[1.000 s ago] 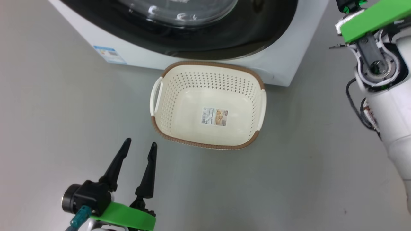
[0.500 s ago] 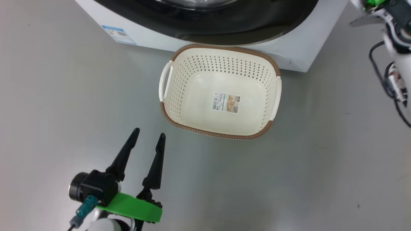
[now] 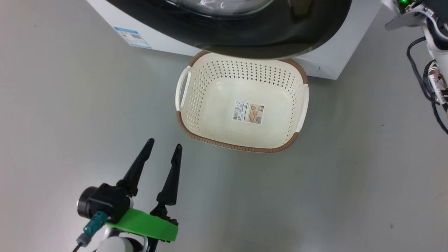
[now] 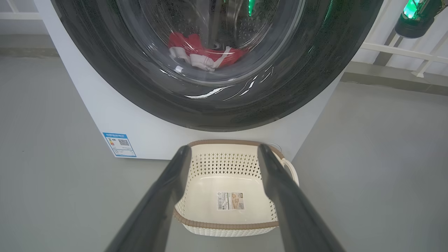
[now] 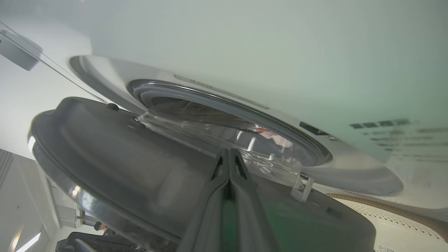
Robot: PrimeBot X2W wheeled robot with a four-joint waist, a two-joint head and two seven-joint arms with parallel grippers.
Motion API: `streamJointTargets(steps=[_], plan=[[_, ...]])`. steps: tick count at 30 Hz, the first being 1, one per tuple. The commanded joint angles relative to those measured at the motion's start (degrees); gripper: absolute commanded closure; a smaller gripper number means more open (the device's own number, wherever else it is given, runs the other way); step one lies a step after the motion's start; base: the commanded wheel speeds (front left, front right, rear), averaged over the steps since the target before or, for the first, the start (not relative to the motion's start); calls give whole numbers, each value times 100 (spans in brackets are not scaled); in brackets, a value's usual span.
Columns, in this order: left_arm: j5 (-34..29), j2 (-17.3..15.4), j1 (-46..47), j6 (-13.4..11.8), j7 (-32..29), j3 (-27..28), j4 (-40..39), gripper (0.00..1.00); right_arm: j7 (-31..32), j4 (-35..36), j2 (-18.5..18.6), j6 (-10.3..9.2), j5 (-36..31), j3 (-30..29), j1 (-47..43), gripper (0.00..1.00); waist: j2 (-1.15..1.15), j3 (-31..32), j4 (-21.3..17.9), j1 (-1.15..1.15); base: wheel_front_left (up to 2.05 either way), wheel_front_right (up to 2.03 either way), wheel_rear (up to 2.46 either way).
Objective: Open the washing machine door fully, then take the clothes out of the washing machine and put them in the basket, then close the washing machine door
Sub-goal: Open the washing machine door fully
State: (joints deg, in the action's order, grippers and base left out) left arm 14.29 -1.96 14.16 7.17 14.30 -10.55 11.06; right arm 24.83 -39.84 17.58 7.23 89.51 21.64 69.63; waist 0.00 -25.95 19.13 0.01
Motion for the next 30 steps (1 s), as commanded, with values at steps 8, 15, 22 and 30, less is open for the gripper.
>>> streamJointTargets(steps=[8, 15, 22, 30], plan=[[-82, -92, -59, 31, 70, 284, -108, 0, 245, 377, -341, 25, 108, 228, -507, 100, 0, 331, -143, -1, 0, 0, 0], [-166, -92, -231, 32, 70, 363, -112, 0, 439, 542, -472, 25, 202, 346, -973, 100, 0, 613, -260, -1, 0, 0, 0], [-232, -92, -398, 32, 70, 435, -133, 0, 641, 750, -632, 25, 341, 405, -1423, 100, 0, 860, -338, -1, 0, 0, 0], [-265, -92, -538, 32, 70, 508, -166, 0, 835, 961, -762, 25, 386, 487, -1768, 100, 0, 1018, -371, -1, 0, 0, 0]])
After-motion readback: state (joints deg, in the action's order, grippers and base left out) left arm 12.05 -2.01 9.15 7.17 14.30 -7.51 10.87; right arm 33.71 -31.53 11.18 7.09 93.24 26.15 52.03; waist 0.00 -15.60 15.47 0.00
